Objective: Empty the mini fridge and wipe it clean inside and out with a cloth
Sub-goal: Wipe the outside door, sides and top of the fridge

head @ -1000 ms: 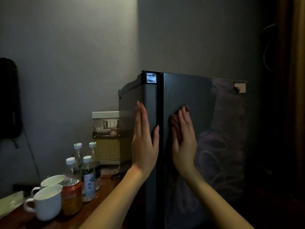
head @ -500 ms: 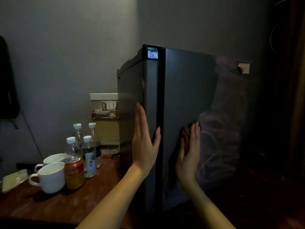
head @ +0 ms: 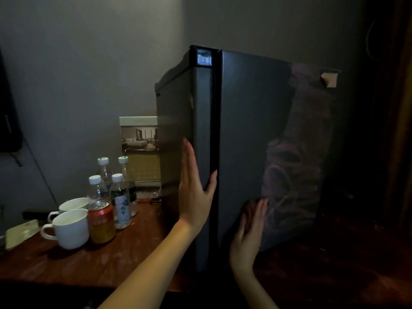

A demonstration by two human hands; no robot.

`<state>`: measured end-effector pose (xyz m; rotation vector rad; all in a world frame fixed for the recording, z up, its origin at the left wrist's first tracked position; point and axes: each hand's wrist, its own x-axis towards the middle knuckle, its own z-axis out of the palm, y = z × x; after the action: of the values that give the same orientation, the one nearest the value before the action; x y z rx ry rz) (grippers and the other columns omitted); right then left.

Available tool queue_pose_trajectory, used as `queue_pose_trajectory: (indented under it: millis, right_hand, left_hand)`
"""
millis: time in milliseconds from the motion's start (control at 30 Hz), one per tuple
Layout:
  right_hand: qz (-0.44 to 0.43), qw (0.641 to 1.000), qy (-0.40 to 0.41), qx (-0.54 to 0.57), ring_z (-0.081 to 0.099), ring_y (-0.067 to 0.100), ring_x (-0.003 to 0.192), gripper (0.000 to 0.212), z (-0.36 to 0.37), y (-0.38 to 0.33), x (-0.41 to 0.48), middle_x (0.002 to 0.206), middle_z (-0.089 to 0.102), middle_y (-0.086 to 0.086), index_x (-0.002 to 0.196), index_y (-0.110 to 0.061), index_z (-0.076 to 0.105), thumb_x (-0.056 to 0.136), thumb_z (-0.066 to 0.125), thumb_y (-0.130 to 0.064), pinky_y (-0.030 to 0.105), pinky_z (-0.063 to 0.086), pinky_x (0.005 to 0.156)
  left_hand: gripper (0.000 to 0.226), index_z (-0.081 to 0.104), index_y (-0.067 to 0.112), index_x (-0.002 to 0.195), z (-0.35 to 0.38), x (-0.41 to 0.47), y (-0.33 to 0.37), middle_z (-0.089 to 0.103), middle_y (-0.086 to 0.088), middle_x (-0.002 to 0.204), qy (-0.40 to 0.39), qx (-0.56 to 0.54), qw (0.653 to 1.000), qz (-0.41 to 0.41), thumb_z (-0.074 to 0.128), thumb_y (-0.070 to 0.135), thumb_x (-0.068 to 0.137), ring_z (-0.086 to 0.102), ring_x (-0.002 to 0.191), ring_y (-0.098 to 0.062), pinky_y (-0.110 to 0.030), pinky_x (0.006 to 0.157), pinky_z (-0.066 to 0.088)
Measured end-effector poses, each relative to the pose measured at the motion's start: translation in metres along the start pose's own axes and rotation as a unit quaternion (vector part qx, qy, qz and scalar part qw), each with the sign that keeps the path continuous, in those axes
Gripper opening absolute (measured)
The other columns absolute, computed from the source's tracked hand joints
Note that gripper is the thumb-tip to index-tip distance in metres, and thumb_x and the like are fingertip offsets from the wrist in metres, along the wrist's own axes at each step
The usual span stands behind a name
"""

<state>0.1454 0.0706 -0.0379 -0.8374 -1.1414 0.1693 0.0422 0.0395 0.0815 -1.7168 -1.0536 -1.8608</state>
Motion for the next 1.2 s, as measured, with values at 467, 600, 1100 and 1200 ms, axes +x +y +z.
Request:
queue_pose_trajectory:
  millis: [467, 600, 1100, 1200]
  right_hand:
    - [0.122, 0.99, -0.058, 0.031, -0.002, 0.007, 0.149, 0.059, 0.009, -0.033, -0.087, 0.161, -0.008, -0.004, 0.149, -0.026, -0.003, 0.103, 0.034, -0.03, 0.02, 0.004, 0.119]
    - [0.337, 0.938, 0.016, 0.072, -0.004, 0.02, 0.149, 0.061, 0.008, -0.02, -0.07, 0.16, -0.006, 0.011, 0.151, -0.006, -0.002, 0.103, 0.035, -0.016, 0.02, -0.002, 0.117]
    - [0.417, 0.893, 0.028, 0.169, 0.001, 0.016, 0.148, 0.062, 0.014, -0.039, -0.086, 0.16, -0.006, 0.004, 0.152, -0.01, -0.005, 0.104, 0.034, -0.013, 0.03, 0.003, 0.121]
    - [0.428, 0.887, 0.076, 0.155, 0.001, 0.02, 0.149, 0.061, 0.012, -0.023, -0.059, 0.16, -0.008, 0.01, 0.151, -0.003, -0.004, 0.104, 0.034, -0.012, 0.027, 0.001, 0.12]
  left_hand:
    - [0.08, 0.01, -0.008, 0.148, -0.002, -0.035, -0.005, 0.009, -0.02, 0.158, -0.015, 0.014, 1.0, -0.022, 0.063, 0.012, 0.091, 0.0, 0.148, -0.007, -0.019, 0.119, 0.008]
    - [0.079, 0.006, 0.001, 0.15, -0.002, -0.05, -0.01, 0.009, -0.02, 0.159, -0.035, 0.015, 0.999, -0.039, 0.059, 0.019, 0.093, 0.003, 0.149, -0.012, -0.021, 0.119, 0.01]
    - [0.077, 0.007, 0.004, 0.151, 0.0, -0.057, -0.015, 0.008, -0.021, 0.159, -0.042, 0.019, 0.998, -0.044, 0.057, 0.021, 0.095, 0.005, 0.149, -0.018, -0.022, 0.119, 0.01]
    - [0.077, 0.007, 0.006, 0.151, -0.001, -0.057, -0.015, 0.008, -0.02, 0.159, -0.041, 0.019, 0.998, -0.046, 0.057, 0.02, 0.094, 0.004, 0.149, -0.016, -0.021, 0.119, 0.009]
